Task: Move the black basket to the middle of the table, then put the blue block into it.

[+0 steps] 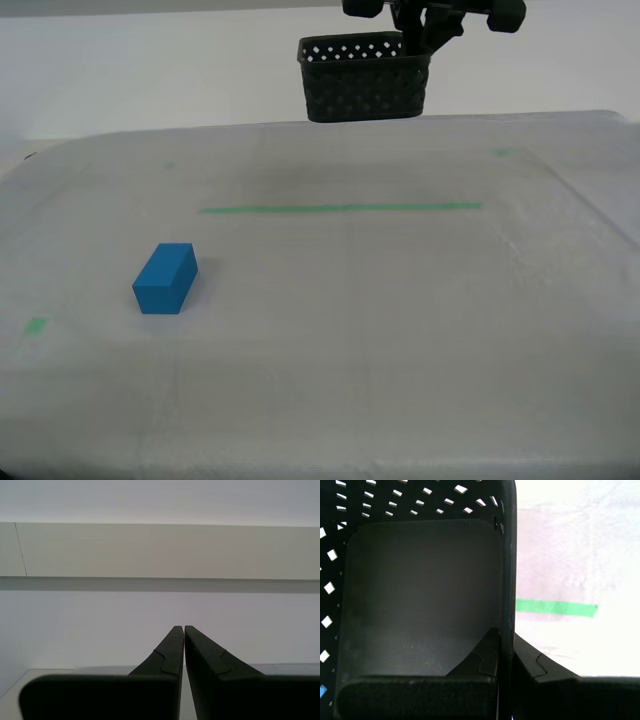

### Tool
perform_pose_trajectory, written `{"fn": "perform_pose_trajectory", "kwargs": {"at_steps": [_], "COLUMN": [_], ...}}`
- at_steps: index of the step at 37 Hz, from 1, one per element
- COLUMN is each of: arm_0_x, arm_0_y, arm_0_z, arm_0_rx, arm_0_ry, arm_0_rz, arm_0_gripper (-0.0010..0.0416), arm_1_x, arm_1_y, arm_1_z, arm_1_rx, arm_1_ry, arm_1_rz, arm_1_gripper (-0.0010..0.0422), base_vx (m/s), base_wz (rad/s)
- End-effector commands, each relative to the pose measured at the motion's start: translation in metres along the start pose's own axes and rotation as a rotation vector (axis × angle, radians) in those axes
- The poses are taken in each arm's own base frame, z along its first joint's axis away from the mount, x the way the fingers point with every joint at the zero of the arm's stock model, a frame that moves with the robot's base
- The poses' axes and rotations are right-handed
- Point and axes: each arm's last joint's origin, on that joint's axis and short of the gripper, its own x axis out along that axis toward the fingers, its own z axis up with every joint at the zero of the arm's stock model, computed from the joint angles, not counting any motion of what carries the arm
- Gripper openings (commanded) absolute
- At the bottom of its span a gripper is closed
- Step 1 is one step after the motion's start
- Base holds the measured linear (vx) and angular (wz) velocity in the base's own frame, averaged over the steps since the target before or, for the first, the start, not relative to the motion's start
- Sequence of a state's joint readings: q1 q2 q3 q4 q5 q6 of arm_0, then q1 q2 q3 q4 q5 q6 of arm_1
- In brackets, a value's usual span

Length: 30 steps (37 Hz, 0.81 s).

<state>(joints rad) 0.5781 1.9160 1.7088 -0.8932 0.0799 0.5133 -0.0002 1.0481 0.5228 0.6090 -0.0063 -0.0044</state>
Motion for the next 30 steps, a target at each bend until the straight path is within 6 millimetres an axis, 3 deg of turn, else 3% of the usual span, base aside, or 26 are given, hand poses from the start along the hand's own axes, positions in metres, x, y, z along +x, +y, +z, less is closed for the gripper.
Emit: {"fn": "perform_pose_trajectory", "kwargs": {"at_steps": [1, 12, 30], "arm_0_x": [0.005, 0.023, 0.052], "arm_0_y": [0.005, 0.018, 0.016], "arm_0_z": [0.003, 0.011, 0.002], "arm_0_rx": [0.007, 0.011, 0.033], "arm_0_ry": [0.006, 0.022, 0.049], "arm_0_rz": [0.001, 0.0, -0.016], "arm_0_gripper": [-0.0001, 0.0, 0.0], "arm_1_x": [0.0, 0.0, 0.0], "arm_1_y": [0.0, 0.0, 0.0], "arm_1_z": [0.001, 0.001, 0.0], "arm_1_rx": [0.001, 0.002, 0.001], "arm_1_ry": [-0.006, -0.006, -0.005], "arm_1_rz": [0.0, 0.0, 0.0], "arm_1_gripper": [0.0, 0.0, 0.0], "base_vx": [0.0, 0.0, 0.0], "base_wz": [0.0, 0.0, 0.0]}}
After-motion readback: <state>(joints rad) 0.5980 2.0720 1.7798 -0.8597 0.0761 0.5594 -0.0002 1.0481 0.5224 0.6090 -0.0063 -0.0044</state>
